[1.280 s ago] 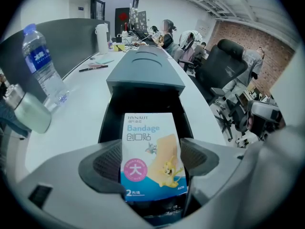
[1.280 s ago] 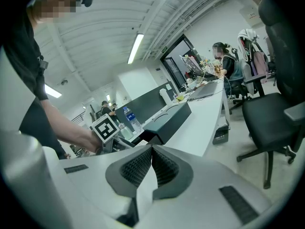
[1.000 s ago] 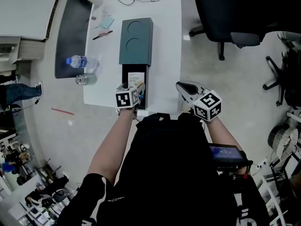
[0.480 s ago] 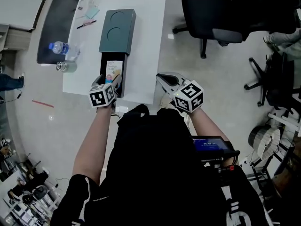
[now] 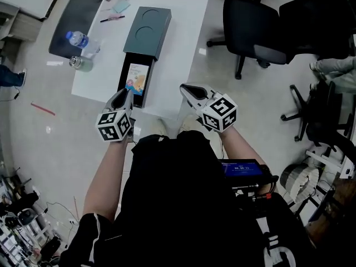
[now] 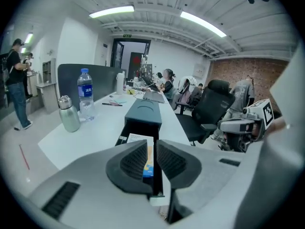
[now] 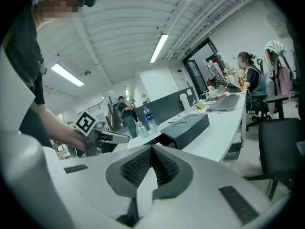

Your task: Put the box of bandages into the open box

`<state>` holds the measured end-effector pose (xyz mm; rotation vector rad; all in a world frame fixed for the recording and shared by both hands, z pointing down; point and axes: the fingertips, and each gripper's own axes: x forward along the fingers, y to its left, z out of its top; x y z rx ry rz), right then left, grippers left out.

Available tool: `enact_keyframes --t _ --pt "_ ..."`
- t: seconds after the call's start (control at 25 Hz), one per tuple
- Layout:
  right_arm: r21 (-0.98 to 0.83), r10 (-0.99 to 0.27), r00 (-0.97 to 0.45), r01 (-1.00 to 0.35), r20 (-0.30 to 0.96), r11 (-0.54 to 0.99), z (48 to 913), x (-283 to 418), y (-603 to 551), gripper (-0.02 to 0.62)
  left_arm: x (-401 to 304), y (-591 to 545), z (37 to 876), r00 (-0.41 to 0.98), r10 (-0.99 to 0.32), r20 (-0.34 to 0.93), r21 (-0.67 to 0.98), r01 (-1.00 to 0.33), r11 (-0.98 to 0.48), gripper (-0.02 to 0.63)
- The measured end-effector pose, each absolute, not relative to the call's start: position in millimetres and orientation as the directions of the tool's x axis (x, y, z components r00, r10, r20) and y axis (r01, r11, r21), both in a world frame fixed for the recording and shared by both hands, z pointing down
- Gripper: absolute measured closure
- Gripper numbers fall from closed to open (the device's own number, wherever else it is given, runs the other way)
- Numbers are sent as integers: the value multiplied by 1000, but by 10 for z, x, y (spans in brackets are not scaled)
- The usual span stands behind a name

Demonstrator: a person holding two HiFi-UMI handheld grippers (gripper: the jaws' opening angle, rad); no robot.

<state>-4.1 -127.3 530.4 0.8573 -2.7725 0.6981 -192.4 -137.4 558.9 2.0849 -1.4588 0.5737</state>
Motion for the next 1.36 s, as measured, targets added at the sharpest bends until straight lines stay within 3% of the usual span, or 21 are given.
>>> enact_keyframes --t 0.28,1.36 --pt "-333 -477 -846 -533 238 778 5018 -388 -1174 569 -2140 -1104 5310 383 -770 510 235 -923 -303 594" --pt "-270 -582 -777 -629 240 729 4932 -1119 -467 569 -2774 -373 5469 584 -696 419 320 -812 -489 597"
